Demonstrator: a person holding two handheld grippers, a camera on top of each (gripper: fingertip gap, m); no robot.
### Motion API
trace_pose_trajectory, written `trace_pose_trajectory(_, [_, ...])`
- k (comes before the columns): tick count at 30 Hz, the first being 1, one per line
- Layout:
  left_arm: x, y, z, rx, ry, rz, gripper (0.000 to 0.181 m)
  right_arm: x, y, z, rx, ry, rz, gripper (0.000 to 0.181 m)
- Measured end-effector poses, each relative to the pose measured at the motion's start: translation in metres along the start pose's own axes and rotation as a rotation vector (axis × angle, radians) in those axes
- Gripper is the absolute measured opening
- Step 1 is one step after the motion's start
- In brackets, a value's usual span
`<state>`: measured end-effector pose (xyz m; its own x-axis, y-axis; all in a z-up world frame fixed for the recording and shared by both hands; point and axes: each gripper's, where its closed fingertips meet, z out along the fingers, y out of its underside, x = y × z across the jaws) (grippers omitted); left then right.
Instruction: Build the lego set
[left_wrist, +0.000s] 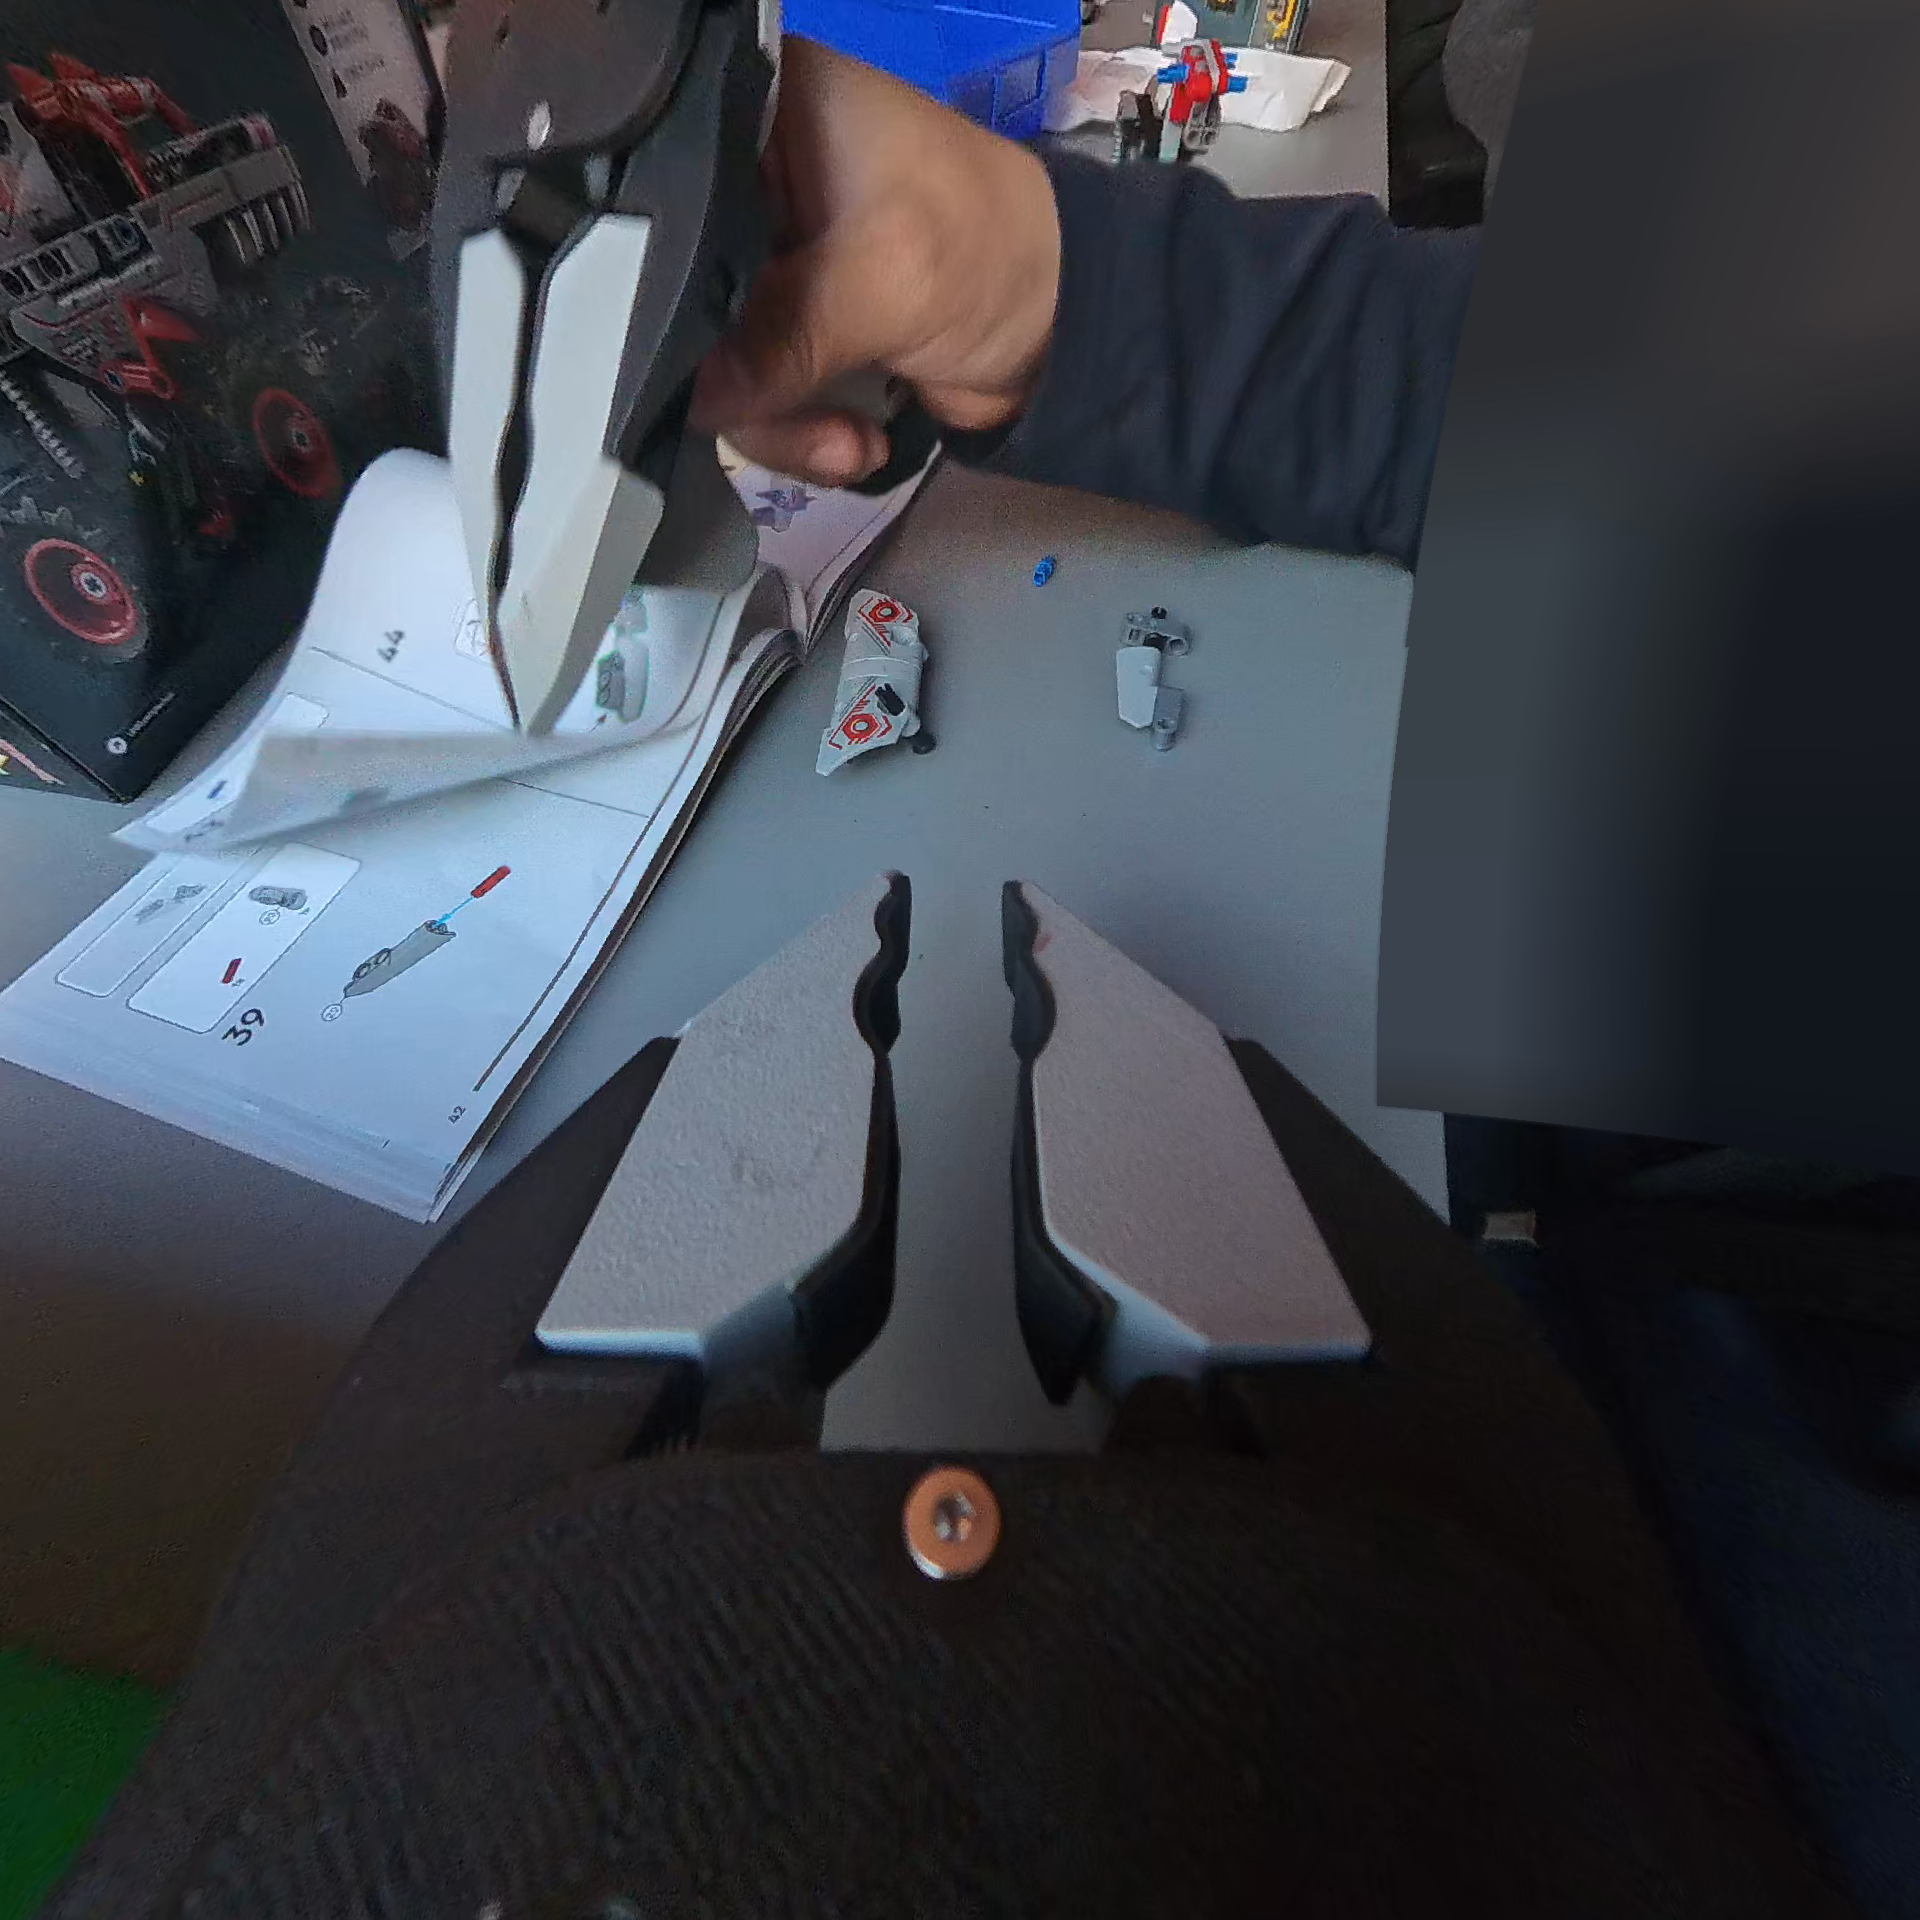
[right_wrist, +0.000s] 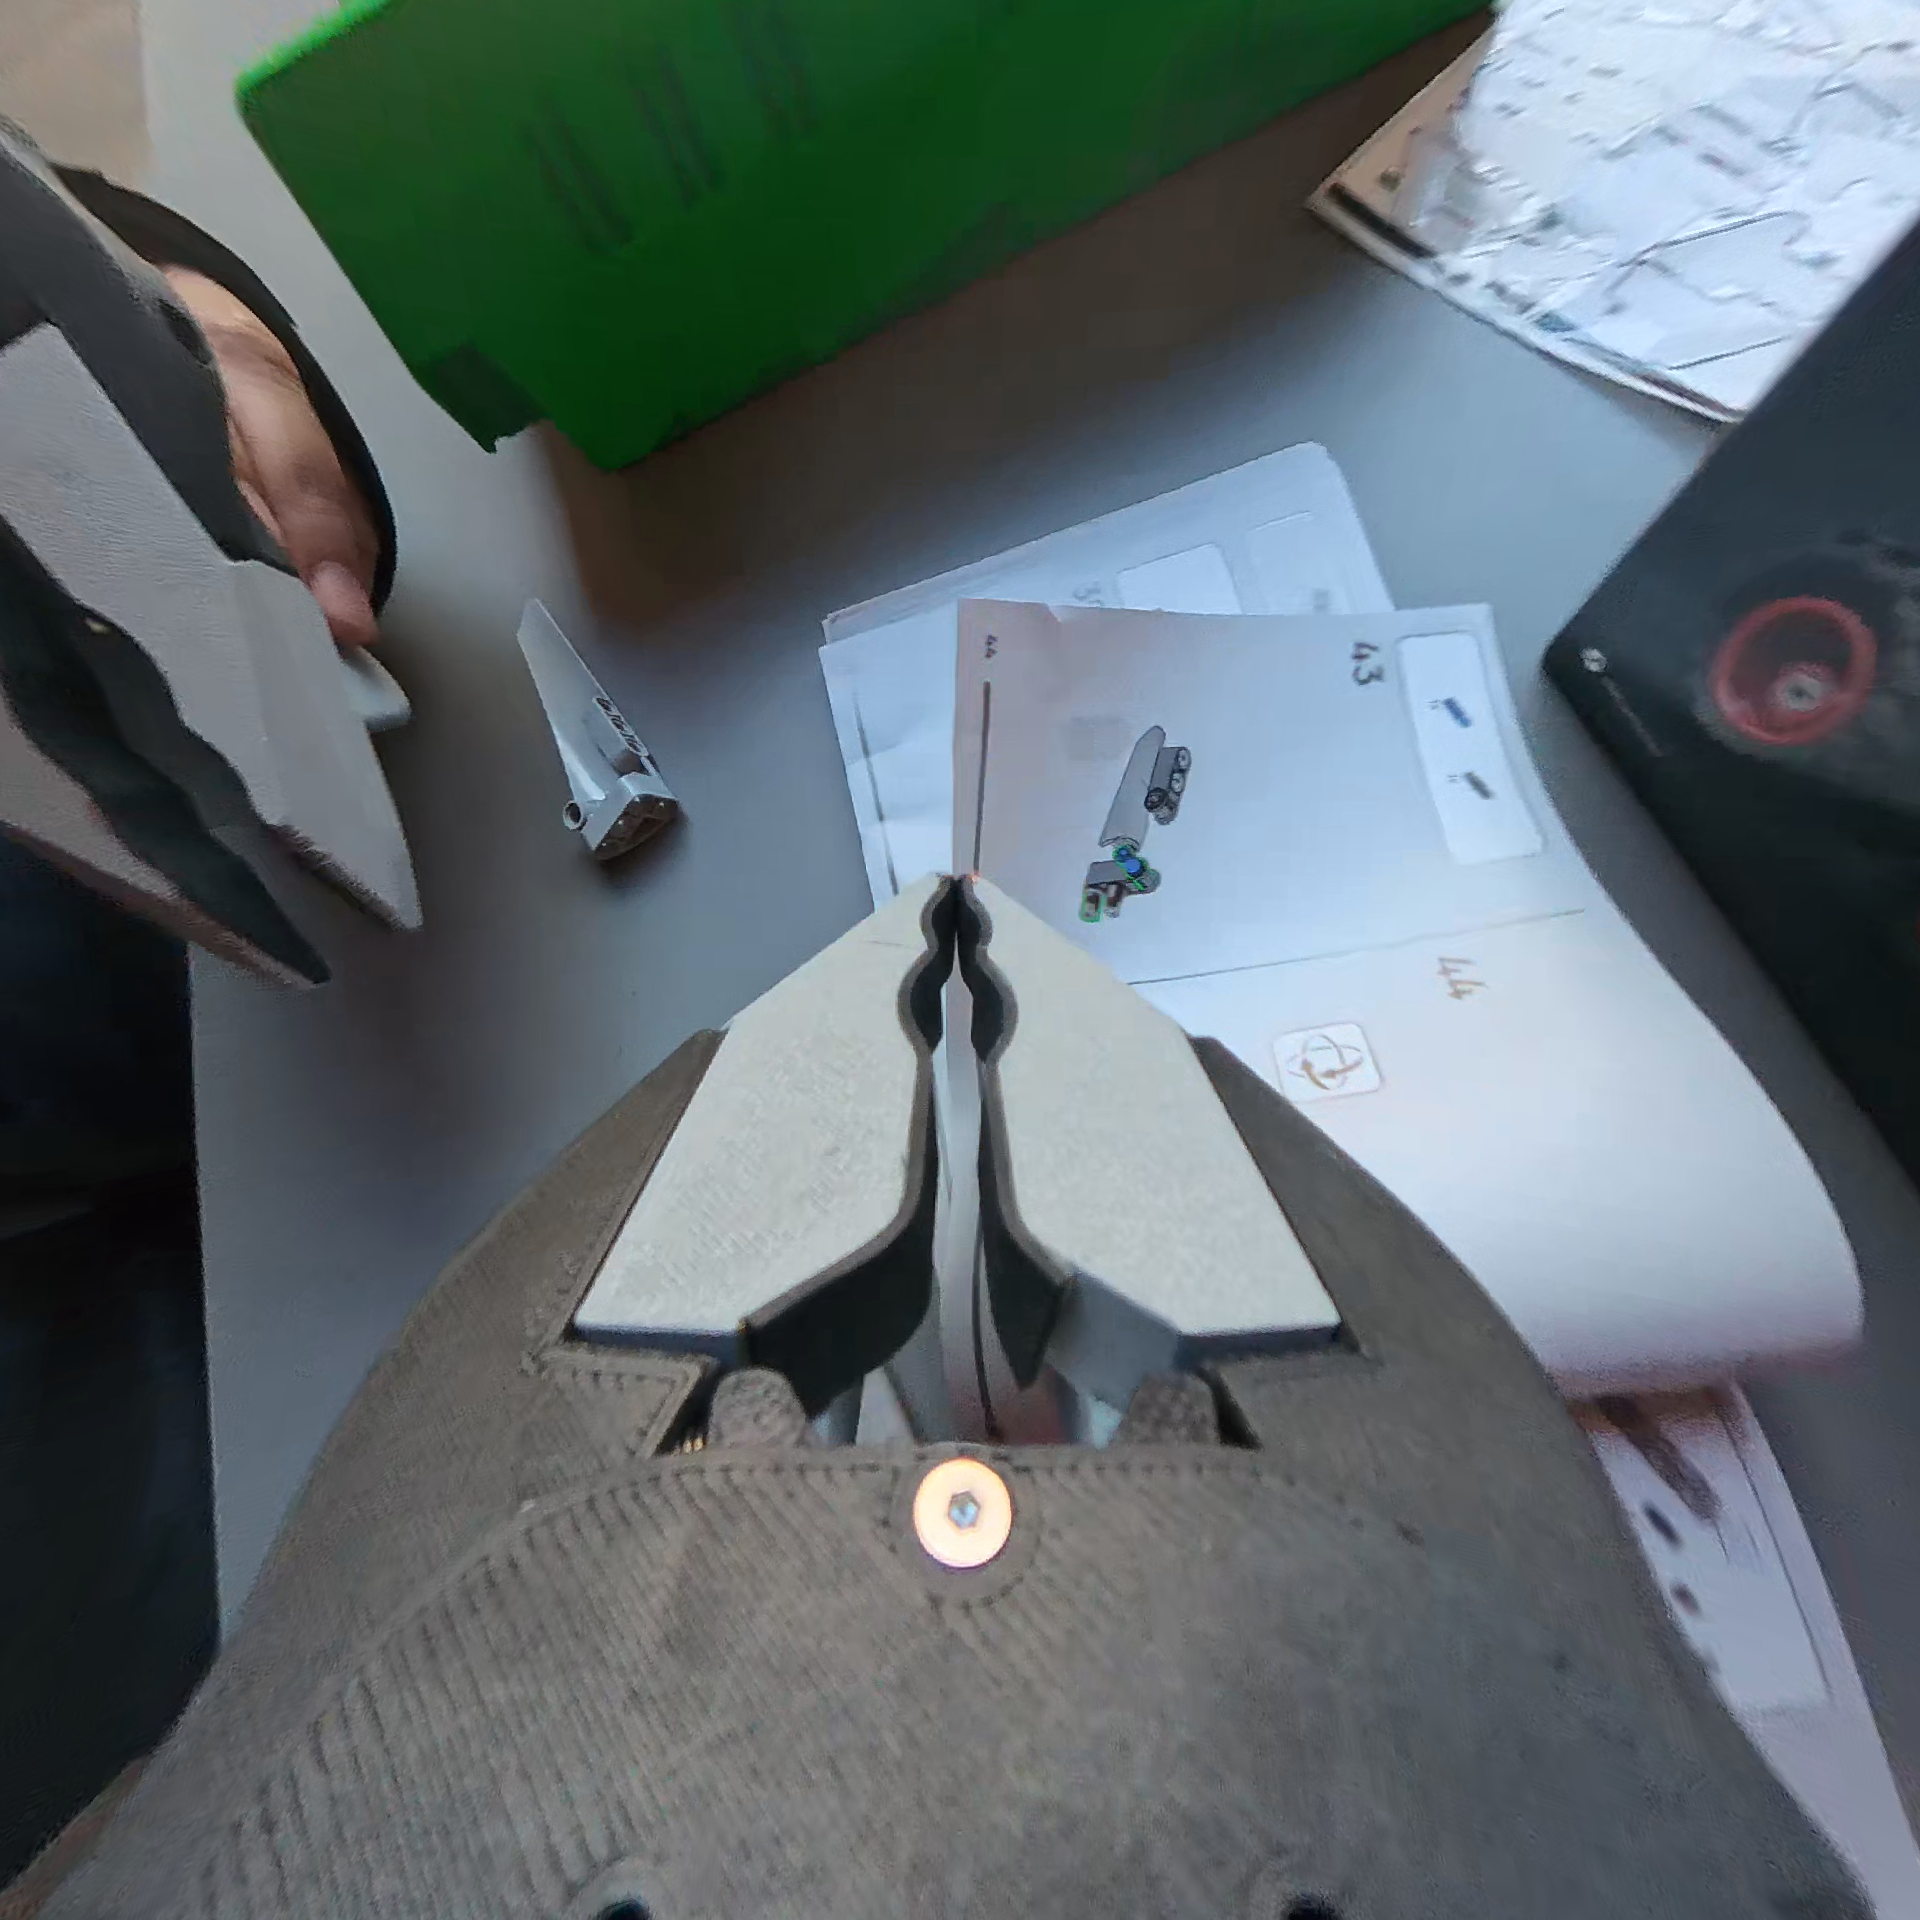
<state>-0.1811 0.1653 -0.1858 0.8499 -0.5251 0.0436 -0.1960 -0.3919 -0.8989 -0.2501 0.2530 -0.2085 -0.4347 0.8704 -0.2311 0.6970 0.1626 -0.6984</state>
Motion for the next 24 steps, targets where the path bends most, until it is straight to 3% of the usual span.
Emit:
trace_pose_trajectory(1, [0.0, 0.0, 0.0, -0.002, -0.001, 0.0, 0.014, 0.002, 0.0, -0.01, 0.022, 0.011, 0.01, 0.0])
trace_pose_trajectory(8, [-0.002, 0.001, 0.001, -0.004, -0.002, -0.009, 0.014, 0.022, 0.012, -0.101, 0.274, 0.148, 0.109, 0.0])
trace_pose_trajectory(12, [-0.004, 0.003, 0.003, -0.017, -0.011, -0.009, 0.014, 0.031, 0.031, -0.125, 0.362, 0.15, 0.192, 0.0])
trace_pose_trajectory(15, [-0.005, 0.006, 0.007, -0.035, -0.011, -0.015, 0.014, 0.023, 0.029, -0.113, 0.336, 0.143, 0.144, 0.0])
trace_pose_trajectory(17, [-0.004, 0.008, 0.009, -0.046, -0.01, -0.014, 0.014, 0.017, 0.025, -0.093, 0.234, 0.181, 0.061, 0.004])
trace_pose_trajectory(18, [-0.004, 0.009, 0.009, -0.05, -0.012, -0.009, 0.014, 0.018, 0.024, -0.083, 0.174, 0.232, 0.013, 0.023])
trace_pose_trajectory(24, [-0.008, 0.008, 0.006, -0.043, -0.032, -0.006, 0.014, 0.014, 0.031, -0.042, -0.045, 0.342, -0.218, 0.044])
